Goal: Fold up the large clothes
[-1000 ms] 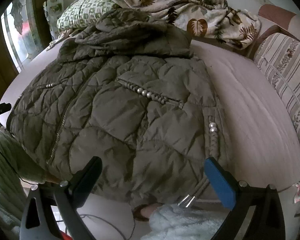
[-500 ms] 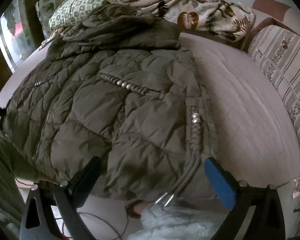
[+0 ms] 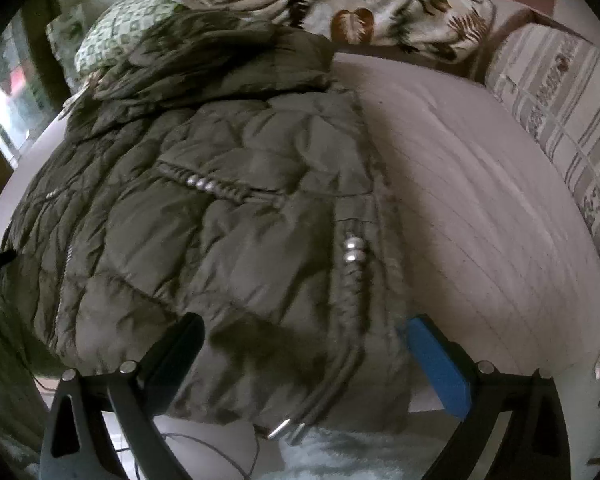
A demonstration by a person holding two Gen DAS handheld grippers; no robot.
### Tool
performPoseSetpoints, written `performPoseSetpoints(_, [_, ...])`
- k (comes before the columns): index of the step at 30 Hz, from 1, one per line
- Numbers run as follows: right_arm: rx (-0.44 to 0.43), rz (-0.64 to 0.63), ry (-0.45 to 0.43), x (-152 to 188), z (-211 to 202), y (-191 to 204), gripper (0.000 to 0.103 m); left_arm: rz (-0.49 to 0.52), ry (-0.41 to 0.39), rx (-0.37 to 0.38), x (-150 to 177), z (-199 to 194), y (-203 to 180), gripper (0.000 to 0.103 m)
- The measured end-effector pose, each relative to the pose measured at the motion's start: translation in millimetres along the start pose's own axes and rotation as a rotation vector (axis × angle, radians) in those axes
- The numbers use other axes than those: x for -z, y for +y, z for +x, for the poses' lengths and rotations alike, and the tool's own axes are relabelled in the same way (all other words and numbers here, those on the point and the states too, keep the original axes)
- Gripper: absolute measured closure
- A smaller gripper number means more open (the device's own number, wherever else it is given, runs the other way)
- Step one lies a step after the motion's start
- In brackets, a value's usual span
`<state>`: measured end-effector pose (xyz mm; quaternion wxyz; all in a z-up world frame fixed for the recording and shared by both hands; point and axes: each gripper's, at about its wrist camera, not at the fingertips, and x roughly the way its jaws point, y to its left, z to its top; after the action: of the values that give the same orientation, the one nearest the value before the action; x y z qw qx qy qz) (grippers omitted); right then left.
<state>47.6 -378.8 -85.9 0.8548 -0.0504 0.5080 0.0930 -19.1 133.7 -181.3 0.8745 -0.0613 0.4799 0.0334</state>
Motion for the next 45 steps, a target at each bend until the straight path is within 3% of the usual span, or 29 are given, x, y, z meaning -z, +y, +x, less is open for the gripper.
performPoseSetpoints(4, [-0.019,0.032,0.041,-2,12,-9,0.000,-0.030,-0.001,0.028,2,4,6,0.016])
performPoseSetpoints(21, [-0.087,0.084,0.125,-2,50,-12,0.000,0.071,0.007,-0.022,-11,28,-29,0.000])
performPoseSetpoints(37, [-0.094,0.081,0.144,0,62,1,0.000,0.091,0.013,-0.004,-9,31,-18,0.001])
performPoseSetpoints(40, [-0.110,0.091,0.128,2,64,5,0.007,0.104,0.008,0.000,-7,25,-25,0.007])
performPoseSetpoints(45, [-0.156,0.131,0.098,5,55,3,0.032,0.137,0.006,0.011,-4,21,-37,0.024])
